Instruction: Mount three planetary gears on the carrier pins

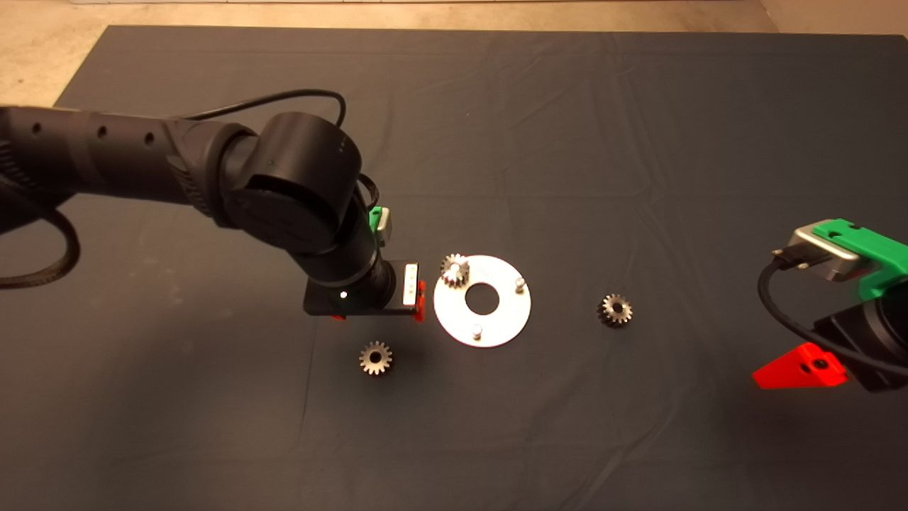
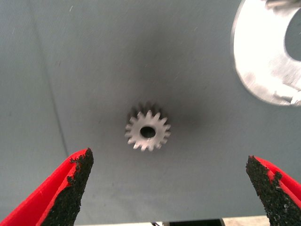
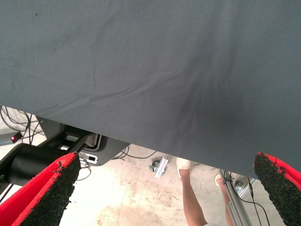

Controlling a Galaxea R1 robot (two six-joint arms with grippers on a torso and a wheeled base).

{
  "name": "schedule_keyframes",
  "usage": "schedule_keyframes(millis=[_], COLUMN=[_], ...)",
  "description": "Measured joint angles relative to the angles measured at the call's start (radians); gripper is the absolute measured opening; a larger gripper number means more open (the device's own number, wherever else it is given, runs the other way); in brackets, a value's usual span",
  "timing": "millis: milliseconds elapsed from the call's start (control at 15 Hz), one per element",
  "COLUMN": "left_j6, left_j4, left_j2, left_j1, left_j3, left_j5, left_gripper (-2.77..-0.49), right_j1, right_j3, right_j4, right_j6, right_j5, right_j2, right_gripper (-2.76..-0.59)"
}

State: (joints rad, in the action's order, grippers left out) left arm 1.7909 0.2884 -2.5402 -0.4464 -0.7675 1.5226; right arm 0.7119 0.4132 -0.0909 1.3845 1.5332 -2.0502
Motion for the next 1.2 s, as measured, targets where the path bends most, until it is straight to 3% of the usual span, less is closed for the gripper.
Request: schedule_keyframes(millis=[200, 467, 733, 867, 1200], left_j6=[0.034, 0.064, 0.090, 0.097, 0.084], left_j4=[0.000, 0.000, 0.001, 0.001, 0.020], left_j2=[0.039, 0.055, 0.055, 0.046, 0.024], left_j1=[0.006, 0.042, 0.067, 0.068, 0.096], left_j3=[0.050, 0.100, 0.119, 0.119, 0.115], left_j5=[0.001, 0.001, 0.001, 0.002, 0.001], left_gripper=[-0.92, -0.92, -0.92, -0.92, -0.92], right_j1=[0.000, 0.000, 0.000, 0.000, 0.000], right_j3=[0.000, 0.000, 0.000, 0.000, 0.000], right_j4=[0.000, 0.000, 0.000, 0.000, 0.000], right_j6=[0.000, 0.000, 0.000, 0.000, 0.000], right_j5=[0.000, 0.000, 0.000, 0.000, 0.000], right_j2=[0.000, -0.001, -0.001, -0.001, -0.003], right_gripper=[-0.61, -0.61, -0.61, -0.61, -0.61])
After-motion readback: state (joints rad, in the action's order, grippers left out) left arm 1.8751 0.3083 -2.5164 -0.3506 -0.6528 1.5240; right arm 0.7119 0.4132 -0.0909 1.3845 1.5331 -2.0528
